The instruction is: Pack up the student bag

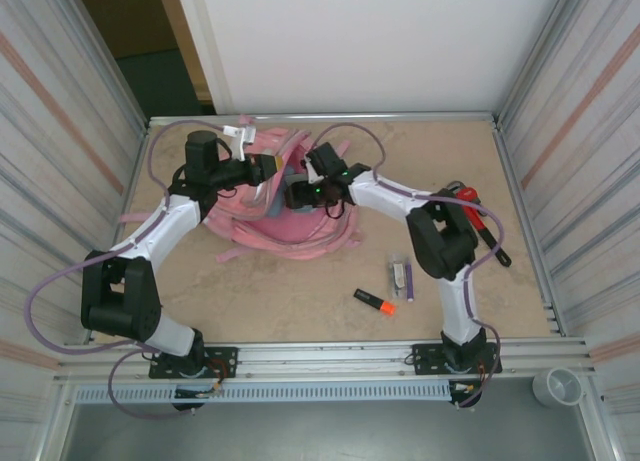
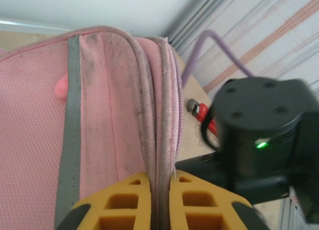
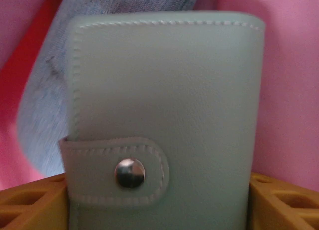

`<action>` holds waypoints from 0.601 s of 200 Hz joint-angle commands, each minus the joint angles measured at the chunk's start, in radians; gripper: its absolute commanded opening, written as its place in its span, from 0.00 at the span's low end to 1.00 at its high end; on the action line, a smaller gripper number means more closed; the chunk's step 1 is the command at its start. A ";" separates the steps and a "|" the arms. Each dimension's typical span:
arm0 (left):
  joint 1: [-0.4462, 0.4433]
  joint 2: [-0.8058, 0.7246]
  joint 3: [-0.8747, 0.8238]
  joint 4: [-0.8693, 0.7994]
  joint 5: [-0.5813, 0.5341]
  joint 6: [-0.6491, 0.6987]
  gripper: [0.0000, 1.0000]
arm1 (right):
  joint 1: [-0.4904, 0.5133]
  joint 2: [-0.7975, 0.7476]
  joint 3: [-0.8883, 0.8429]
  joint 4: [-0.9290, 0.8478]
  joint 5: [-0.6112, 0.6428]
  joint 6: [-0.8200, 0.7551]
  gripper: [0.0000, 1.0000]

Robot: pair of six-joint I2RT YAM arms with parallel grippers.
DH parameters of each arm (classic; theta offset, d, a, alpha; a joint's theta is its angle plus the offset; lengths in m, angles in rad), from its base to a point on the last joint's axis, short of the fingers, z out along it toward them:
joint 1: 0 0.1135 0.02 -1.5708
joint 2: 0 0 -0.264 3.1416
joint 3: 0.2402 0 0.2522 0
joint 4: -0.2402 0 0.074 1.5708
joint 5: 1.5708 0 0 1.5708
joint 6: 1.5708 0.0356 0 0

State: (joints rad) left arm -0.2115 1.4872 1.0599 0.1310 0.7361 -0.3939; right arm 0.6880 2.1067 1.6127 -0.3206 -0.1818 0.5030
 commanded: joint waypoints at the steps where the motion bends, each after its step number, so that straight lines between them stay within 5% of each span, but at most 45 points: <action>1: 0.000 -0.018 0.044 0.119 0.040 -0.007 0.00 | 0.015 0.025 0.037 0.071 0.101 0.182 0.85; 32: 0.000 -0.025 0.047 0.096 0.037 0.013 0.00 | 0.021 -0.051 -0.045 0.152 0.049 0.137 0.96; 70: 0.000 -0.021 0.041 0.099 0.039 0.018 0.00 | -0.011 -0.148 -0.179 0.198 -0.091 0.121 0.96; 87: 0.000 -0.019 0.038 0.101 0.040 0.019 0.00 | -0.036 -0.139 -0.243 0.285 -0.138 0.165 0.87; 120: -0.005 -0.013 0.037 0.096 0.050 0.017 0.00 | -0.042 -0.055 -0.226 0.378 -0.143 0.223 0.49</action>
State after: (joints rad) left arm -0.2115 1.4872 1.0599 0.1314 0.7334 -0.3939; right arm 0.6441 2.0068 1.3724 -0.0544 -0.2962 0.6727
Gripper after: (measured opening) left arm 0.122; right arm 0.577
